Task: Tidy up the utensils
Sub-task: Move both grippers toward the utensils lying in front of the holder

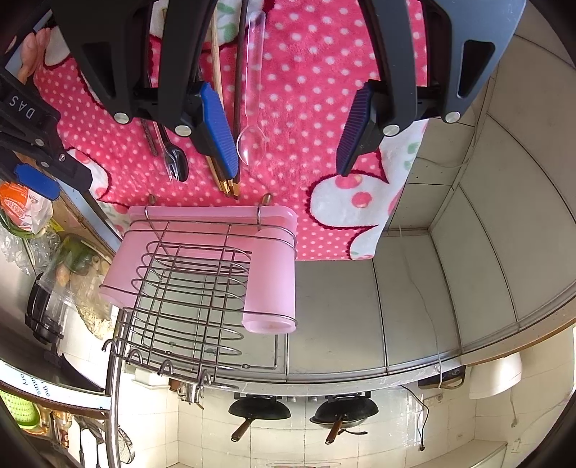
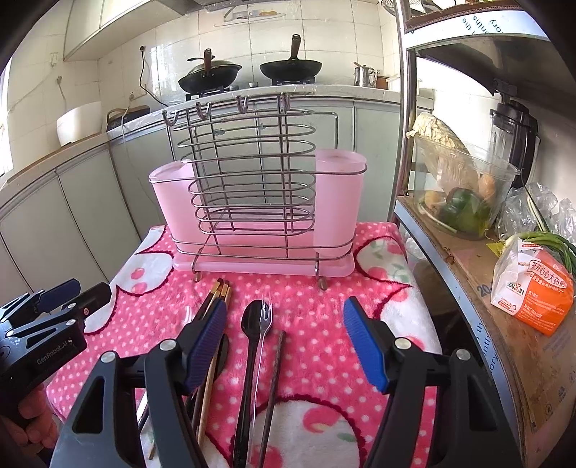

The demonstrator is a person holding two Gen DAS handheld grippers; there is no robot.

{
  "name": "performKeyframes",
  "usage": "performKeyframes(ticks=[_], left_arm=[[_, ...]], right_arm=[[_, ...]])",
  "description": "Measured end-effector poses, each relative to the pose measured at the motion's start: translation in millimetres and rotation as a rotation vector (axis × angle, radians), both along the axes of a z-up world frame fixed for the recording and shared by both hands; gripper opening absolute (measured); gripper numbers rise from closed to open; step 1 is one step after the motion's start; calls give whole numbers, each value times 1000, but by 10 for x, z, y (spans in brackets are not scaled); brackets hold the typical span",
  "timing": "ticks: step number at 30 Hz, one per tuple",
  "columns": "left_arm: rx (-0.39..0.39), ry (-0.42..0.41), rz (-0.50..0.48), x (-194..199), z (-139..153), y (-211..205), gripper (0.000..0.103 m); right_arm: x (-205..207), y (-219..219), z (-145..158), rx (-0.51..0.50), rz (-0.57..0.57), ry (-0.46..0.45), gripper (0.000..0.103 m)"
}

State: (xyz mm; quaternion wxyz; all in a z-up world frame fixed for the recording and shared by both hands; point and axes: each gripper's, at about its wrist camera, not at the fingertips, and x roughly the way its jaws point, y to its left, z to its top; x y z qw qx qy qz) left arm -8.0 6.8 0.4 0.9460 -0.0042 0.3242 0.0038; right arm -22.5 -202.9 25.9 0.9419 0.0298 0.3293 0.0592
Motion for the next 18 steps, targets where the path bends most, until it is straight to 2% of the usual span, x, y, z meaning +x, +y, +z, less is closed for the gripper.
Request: performKeyframes(ticks=[11,18], left_arm=[[3,7,-1,9,-29,-3,58],[9,18,-9,25,-80,21,58]], right_arm=[[53,6,-87,31,19,56,55],[93,-31,-182,50,23,106,44]])
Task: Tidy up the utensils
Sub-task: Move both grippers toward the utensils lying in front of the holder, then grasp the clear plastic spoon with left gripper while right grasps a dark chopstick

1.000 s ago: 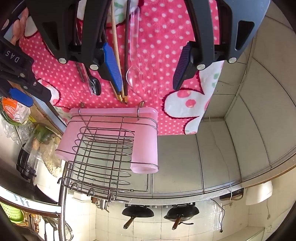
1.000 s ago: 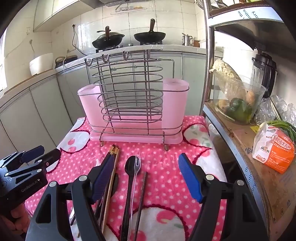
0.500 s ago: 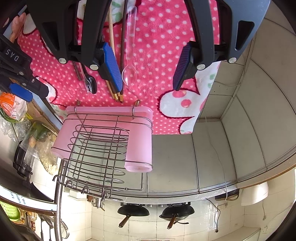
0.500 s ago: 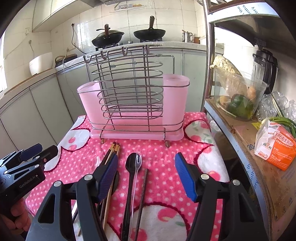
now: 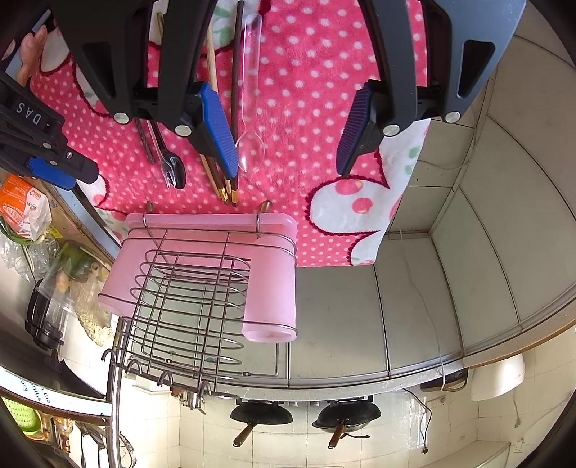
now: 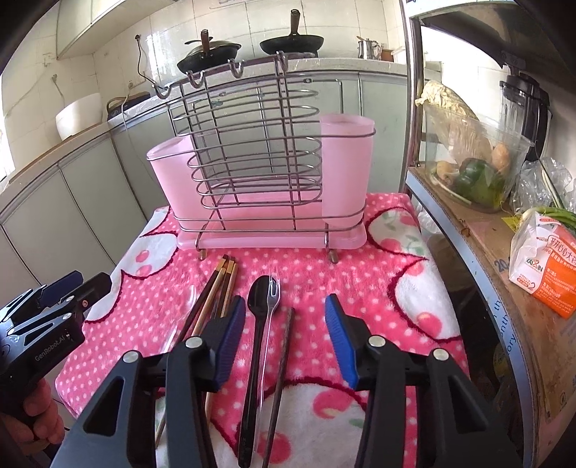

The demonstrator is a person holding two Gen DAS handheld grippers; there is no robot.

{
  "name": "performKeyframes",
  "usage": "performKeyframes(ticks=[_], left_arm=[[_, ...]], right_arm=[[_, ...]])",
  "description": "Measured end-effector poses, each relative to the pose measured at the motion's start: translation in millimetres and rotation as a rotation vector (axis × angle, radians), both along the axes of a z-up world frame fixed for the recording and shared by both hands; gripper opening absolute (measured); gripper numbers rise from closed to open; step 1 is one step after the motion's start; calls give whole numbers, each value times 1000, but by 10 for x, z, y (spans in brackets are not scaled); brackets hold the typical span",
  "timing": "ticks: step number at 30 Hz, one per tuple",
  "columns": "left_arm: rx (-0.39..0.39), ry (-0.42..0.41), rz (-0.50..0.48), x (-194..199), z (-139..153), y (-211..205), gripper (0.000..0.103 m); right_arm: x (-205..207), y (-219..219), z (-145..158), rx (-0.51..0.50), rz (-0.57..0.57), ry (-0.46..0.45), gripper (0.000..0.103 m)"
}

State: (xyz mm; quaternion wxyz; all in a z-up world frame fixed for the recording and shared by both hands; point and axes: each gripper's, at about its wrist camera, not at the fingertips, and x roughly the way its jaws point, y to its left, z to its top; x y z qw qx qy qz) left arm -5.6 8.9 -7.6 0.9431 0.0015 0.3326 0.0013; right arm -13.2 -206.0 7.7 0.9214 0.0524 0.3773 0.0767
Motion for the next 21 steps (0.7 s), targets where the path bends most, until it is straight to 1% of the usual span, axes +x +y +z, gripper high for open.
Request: performKeyframes(ticks=[5,7,11,12,13,15,19,21], left_arm=[[-4,21,-3,24,-50,88,58],[-20,42,-9,47,-78,133,58],[-32,84,-37,93,-141,158,58],[-31,90,-46,96,-154,146,55],[-29,101,-64,107,-175,122,50],[-28,128,-93,130,-228,73,45],[-59,208,-149,198,-360,-10,32],[-82,252,-168,256,-421,-23,30]], right_arm=[[36,-13,-71,14,4,33,41],[61,-26,-112,24,10,54,38],[111,-60,-207,52,23,97,34],[119,-68,-225,57,26,104,33],[126,-78,-249,62,28,112,32],[145,-99,-290,74,33,131,31],[177,-167,-374,103,47,174,27],[197,-203,-415,112,56,198,26]])
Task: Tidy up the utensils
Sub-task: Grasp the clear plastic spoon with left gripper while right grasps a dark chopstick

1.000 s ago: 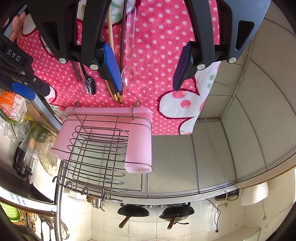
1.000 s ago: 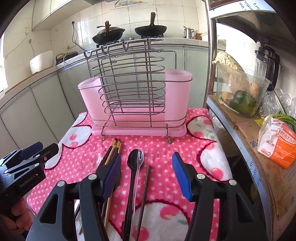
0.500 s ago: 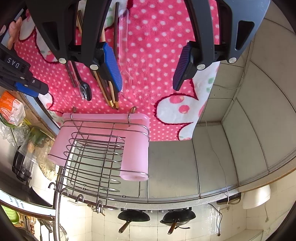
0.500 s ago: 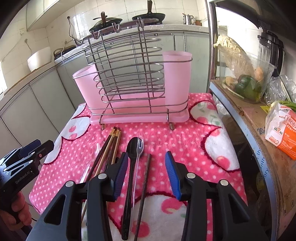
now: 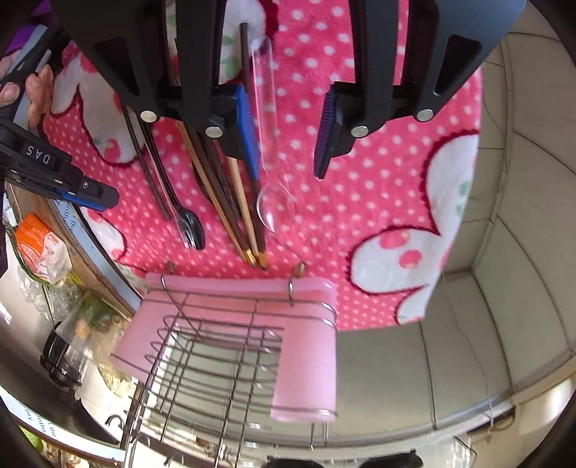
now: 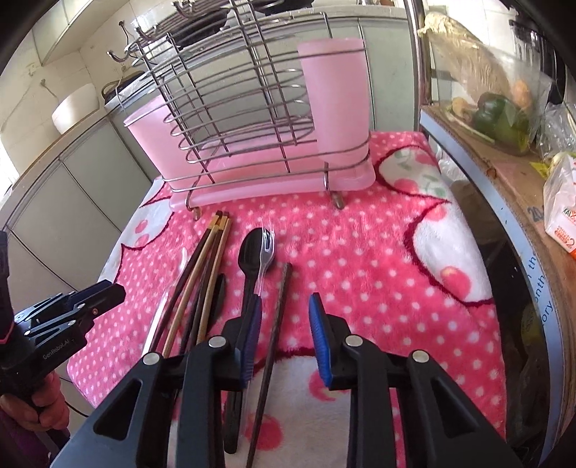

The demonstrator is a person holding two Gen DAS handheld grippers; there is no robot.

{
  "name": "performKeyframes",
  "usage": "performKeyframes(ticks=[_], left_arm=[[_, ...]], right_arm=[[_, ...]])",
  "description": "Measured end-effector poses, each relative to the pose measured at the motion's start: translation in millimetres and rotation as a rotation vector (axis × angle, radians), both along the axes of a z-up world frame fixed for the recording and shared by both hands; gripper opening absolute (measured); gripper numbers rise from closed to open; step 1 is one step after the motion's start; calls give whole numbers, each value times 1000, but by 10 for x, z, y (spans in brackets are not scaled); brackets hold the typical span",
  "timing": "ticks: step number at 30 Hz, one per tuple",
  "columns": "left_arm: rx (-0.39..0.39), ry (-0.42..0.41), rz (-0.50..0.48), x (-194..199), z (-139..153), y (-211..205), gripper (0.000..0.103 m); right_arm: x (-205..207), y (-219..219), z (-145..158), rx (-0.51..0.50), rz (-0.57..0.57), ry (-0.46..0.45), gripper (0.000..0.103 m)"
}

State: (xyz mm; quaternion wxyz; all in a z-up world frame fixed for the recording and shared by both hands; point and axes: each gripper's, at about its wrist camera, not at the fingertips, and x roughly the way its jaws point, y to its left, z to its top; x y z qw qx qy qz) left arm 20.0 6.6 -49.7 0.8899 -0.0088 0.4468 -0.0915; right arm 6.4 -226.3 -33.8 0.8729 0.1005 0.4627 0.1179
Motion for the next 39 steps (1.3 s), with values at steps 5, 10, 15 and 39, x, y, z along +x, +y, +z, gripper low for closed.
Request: performKeyframes(ticks=[5,10,15,39], left_arm=[[-34,111,-26,196,-121,-8,30],[-32,198,-53,380,-212,-72,30],[18,249,-67,567,-292,-128,30],[-49,238,-44,654,-205,177,3]], right_arm=[[96,-18,-113,38,35,66,25],[215,81,-167,29,74,104,21],[348,112,-221,37,93,142,18],[657,344,-510,-28,143,261,6]])
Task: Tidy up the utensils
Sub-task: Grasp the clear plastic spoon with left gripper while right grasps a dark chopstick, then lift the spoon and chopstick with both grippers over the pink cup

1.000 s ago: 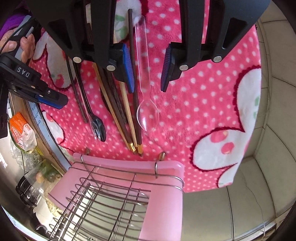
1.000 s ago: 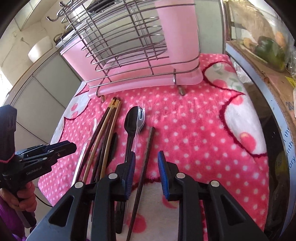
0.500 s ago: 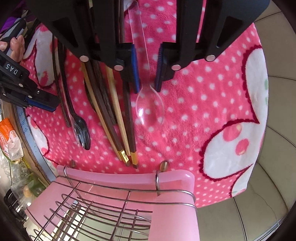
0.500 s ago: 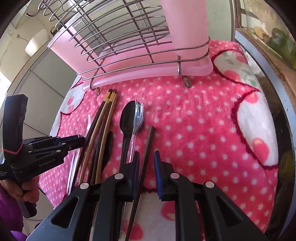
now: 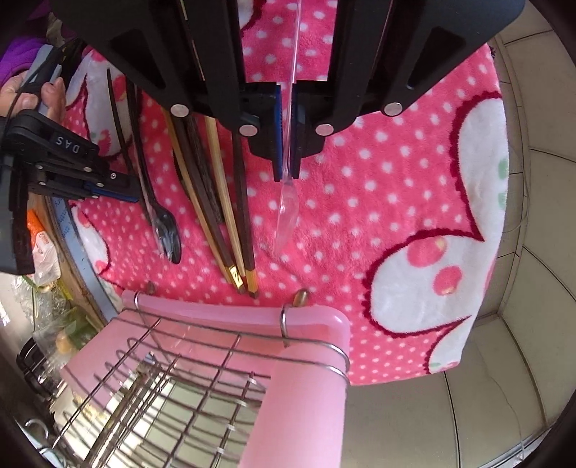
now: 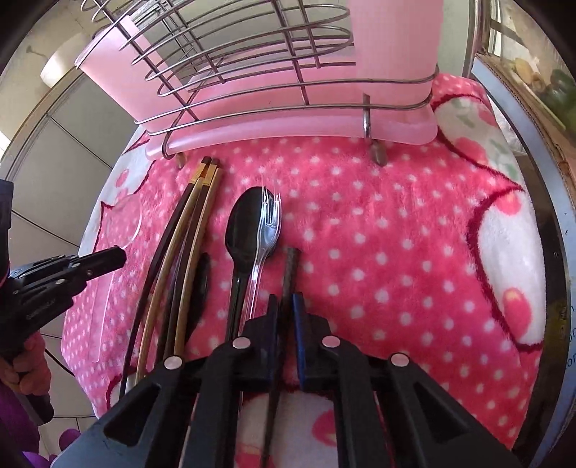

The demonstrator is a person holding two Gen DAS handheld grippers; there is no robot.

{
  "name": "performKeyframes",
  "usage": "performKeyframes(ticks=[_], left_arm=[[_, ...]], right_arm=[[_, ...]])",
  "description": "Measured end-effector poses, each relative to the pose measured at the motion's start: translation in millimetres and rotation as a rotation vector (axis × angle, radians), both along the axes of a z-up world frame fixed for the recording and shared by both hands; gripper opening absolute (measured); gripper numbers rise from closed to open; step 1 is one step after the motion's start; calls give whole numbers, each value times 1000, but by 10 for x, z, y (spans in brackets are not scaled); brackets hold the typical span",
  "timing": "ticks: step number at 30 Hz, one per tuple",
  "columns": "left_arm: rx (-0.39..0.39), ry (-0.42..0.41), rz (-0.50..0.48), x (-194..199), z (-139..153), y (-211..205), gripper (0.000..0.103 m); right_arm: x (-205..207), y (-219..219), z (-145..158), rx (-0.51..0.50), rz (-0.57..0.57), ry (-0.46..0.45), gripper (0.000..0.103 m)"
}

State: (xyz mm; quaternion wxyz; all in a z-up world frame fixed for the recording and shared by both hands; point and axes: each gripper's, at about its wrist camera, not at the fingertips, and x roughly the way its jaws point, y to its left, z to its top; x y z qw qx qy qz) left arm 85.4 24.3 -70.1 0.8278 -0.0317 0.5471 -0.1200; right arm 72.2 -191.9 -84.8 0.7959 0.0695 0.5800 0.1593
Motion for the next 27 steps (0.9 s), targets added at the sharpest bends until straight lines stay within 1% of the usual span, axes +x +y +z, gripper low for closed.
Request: performKeyframes(ticks=[4,7,11,13,20,24,27], left_arm=[[-39,-55,26,-160,236,220,3],[-66,-111,47,-219,411,232,3],[-94,-203,63,-335,715,275,3],[-108,-260,73,-406,914,301,3],[-155,-447,122,-562,1507,237,3],[-188,-560,142,-519,1836,229,3],[-219,-627,163,-419,2014,257,3]], right_arm=[[-119,-89,131,48,-30,-69,6],[-251,-229,317,82,-54,-138,6],[-410,-362,637,121,-84,-265,6],[-474,-425,838,148,-103,-336,6],[-621,-613,1499,212,-146,-569,6],[-622,-738,1833,234,-161,-671,6],[-526,-765,2059,240,-176,-750,6]])
